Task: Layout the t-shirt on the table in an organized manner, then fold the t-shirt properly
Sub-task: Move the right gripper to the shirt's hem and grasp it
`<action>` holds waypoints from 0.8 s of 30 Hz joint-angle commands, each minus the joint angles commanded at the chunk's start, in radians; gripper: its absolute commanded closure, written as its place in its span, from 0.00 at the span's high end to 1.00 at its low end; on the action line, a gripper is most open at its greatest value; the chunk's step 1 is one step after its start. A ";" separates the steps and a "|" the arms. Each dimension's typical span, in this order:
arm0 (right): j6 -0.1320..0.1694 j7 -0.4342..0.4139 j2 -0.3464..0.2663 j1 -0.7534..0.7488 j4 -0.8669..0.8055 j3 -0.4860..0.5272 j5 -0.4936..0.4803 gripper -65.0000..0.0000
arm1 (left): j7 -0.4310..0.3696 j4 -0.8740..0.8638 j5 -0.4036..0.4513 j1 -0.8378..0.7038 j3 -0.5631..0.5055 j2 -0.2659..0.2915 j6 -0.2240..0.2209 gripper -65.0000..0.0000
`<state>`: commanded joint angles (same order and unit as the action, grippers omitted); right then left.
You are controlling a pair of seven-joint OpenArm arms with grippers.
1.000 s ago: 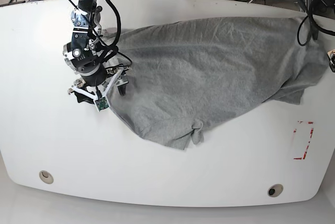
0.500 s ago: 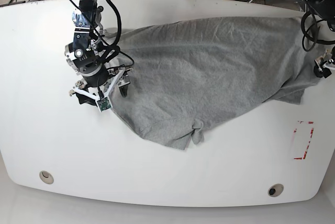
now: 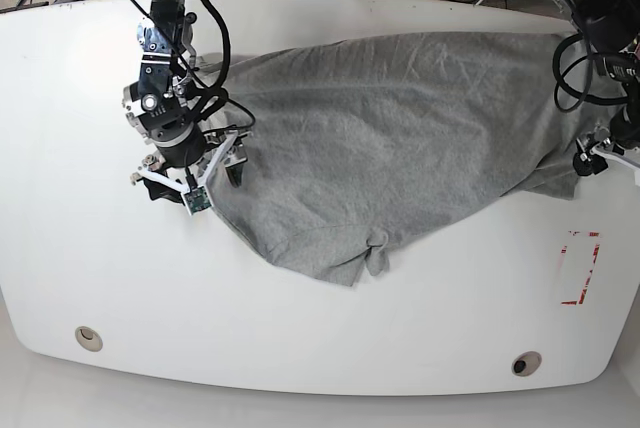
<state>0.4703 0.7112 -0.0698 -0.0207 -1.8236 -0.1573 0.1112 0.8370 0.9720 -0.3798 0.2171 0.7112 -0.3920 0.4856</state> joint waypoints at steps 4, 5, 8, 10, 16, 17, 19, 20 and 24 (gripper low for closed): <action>0.000 0.000 0.000 0.000 -0.002 0.000 0.000 0.72 | 0.003 0.000 0.000 0.000 0.002 0.000 0.000 0.51; 0.000 0.000 0.000 0.000 -0.002 0.000 0.000 0.72 | 0.003 0.000 0.000 -0.002 0.002 0.000 0.000 0.50; 0.000 0.000 0.000 0.000 -0.002 0.000 0.002 0.72 | 0.002 0.006 0.000 -0.025 0.008 0.000 0.000 0.40; 0.000 0.000 0.000 0.000 -0.002 0.000 0.002 0.72 | 0.002 0.006 0.000 -0.032 0.008 -0.002 0.000 0.33; -0.002 0.000 0.003 0.023 0.000 0.000 0.008 0.71 | -0.002 0.018 -0.002 -0.055 0.044 -0.003 -0.002 0.00; -0.003 0.000 0.003 0.025 0.000 0.000 0.008 0.71 | -0.002 0.028 -0.002 -0.055 0.051 -0.003 -0.002 0.00; -0.005 0.000 0.003 0.054 0.000 -0.002 0.009 0.71 | -0.002 0.061 0.000 -0.068 0.071 -0.003 -0.002 0.01; -0.005 0.000 0.003 0.063 0.002 -0.003 0.009 0.71 | 0.000 0.071 0.000 -0.077 0.077 -0.003 -0.002 0.00; -0.006 0.000 -0.002 0.130 0.049 -0.003 0.009 0.71 | 0.006 0.157 -0.005 -0.092 0.087 0.000 -0.002 0.00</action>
<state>0.4641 0.7112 -0.0713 0.1097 -1.7745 -0.1603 0.1204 0.8431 1.1285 -0.3844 0.1250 0.7986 -0.3920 0.4841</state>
